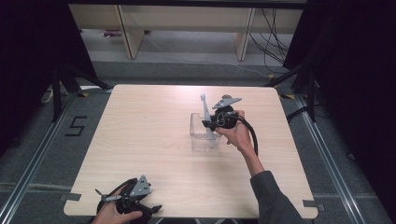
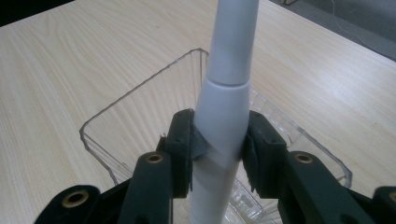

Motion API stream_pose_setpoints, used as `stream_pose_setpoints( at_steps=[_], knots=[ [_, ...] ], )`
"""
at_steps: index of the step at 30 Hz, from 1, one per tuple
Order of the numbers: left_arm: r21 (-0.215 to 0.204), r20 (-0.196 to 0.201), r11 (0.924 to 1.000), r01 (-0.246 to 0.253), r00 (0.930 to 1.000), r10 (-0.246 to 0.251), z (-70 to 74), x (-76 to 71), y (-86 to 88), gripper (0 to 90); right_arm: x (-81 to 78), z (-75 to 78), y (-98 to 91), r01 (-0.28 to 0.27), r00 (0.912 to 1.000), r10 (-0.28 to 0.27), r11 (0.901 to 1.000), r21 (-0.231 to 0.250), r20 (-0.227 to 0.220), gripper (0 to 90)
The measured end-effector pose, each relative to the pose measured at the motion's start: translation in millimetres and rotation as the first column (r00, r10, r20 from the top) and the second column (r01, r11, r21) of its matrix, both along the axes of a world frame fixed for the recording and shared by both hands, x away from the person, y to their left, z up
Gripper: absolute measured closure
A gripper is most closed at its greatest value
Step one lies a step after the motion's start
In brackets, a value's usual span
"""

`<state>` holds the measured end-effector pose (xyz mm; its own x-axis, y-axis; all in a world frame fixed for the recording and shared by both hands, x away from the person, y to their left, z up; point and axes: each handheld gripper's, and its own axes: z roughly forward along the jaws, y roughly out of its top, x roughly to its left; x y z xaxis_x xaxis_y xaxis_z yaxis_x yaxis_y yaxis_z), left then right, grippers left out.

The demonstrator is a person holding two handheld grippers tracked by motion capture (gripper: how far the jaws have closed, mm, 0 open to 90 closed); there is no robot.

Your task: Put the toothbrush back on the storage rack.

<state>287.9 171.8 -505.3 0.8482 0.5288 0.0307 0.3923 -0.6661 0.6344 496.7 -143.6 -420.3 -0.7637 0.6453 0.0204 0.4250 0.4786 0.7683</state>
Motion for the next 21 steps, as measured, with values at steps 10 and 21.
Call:
stream_pose_setpoints(
  at_steps=[10,21],
  knots=[
    [-0.004,-0.005,1.0,-0.007,1.0,0.007,-0.2,-0.9,-0.4,15.7,3.4,-3.9,8.4,-0.001,1.0,0.001,0.9994,-0.035,-0.002,65.8],
    [-0.015,-0.002,0.9997,-0.018,0.9998,0.018,-0.2,-2.3,-0.5,15.8,7.3,-3.9,17.1,-0.012,0.9995,0.01,0.9976,-0.069,-0.029,65.7]
  ],
)
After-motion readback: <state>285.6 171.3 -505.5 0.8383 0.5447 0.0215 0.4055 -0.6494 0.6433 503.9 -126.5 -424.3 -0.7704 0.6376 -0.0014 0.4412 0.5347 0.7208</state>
